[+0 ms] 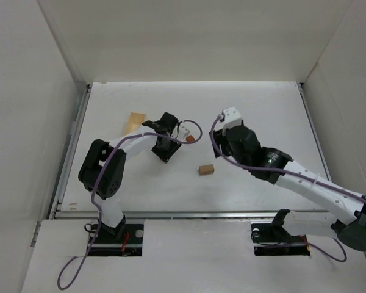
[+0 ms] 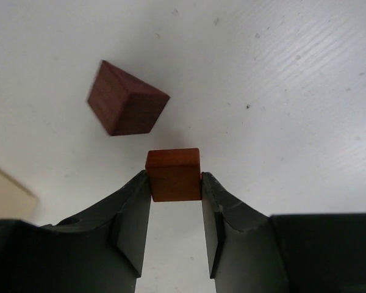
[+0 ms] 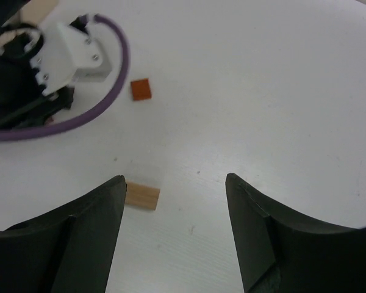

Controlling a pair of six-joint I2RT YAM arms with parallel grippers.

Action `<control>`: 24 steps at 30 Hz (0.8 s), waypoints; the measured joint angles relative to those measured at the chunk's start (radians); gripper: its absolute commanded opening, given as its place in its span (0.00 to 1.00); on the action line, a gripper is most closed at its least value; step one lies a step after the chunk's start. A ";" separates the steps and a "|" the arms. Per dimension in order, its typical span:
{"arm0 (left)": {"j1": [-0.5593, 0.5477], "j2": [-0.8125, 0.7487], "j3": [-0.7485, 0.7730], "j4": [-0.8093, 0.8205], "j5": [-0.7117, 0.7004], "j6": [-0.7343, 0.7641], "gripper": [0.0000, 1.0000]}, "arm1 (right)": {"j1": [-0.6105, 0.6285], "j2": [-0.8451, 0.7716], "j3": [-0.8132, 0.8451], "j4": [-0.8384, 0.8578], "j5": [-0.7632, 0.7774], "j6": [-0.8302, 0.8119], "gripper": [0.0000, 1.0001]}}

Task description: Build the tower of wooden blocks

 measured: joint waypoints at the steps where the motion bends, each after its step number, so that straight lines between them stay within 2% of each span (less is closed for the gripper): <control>1: 0.000 -0.015 0.008 -0.006 -0.002 0.001 0.00 | -0.039 0.000 0.030 -0.013 -0.015 0.023 0.72; 5: 0.000 -0.166 0.053 0.013 -0.012 0.037 0.00 | -0.229 0.000 0.156 -0.031 -0.100 0.131 0.76; 10: -0.018 -0.362 0.178 0.076 -0.009 0.142 0.00 | -0.449 0.000 0.290 -0.054 -0.332 0.246 0.83; 12: -0.038 -0.387 0.235 0.119 0.000 0.186 0.00 | -0.479 0.015 0.344 -0.058 -0.441 0.281 0.83; 15: -0.070 -0.406 0.243 0.192 0.021 0.255 0.00 | -0.501 0.044 0.408 -0.056 -0.576 0.320 0.83; 19: -0.103 -0.448 0.134 0.319 0.076 0.340 0.00 | -0.525 0.051 0.421 -0.058 -0.696 0.341 0.83; 24: -0.131 -0.501 0.025 0.429 0.165 0.385 0.00 | -0.534 0.053 0.420 -0.064 -0.818 0.341 0.75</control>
